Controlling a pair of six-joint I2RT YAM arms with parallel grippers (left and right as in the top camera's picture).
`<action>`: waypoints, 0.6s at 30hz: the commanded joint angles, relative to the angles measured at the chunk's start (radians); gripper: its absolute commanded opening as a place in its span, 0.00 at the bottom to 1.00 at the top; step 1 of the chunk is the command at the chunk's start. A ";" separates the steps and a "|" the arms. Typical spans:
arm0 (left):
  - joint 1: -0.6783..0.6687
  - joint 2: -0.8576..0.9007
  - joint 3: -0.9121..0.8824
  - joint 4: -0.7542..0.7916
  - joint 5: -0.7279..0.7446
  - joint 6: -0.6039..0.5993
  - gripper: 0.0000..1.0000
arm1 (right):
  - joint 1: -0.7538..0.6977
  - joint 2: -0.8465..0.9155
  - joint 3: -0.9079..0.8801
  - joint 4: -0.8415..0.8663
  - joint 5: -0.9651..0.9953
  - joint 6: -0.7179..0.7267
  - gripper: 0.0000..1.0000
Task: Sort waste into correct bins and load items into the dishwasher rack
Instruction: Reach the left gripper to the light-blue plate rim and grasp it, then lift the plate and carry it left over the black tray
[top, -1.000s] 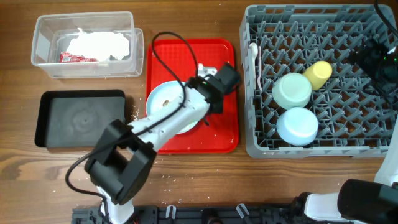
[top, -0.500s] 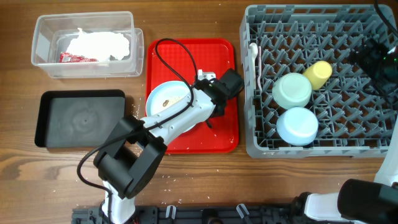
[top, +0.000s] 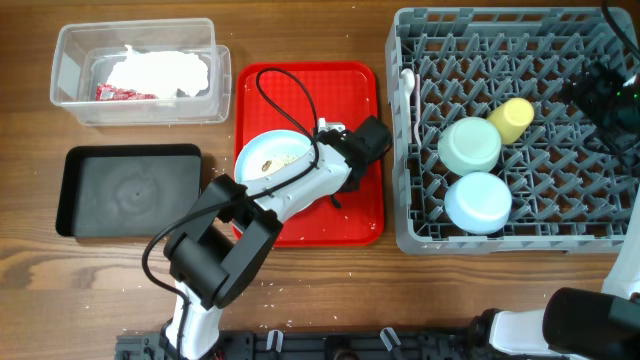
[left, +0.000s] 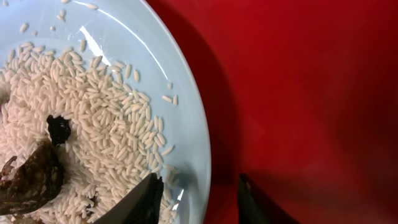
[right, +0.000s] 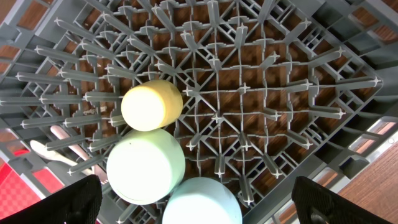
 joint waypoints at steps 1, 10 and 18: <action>0.004 0.008 -0.007 0.005 -0.036 -0.018 0.35 | -0.001 -0.002 -0.005 0.003 -0.013 -0.010 0.99; 0.004 0.008 -0.007 0.005 -0.058 -0.018 0.26 | -0.001 -0.002 -0.005 0.003 -0.013 -0.010 1.00; 0.003 0.013 -0.028 0.026 -0.058 -0.018 0.26 | -0.001 -0.002 -0.005 0.003 -0.013 -0.010 1.00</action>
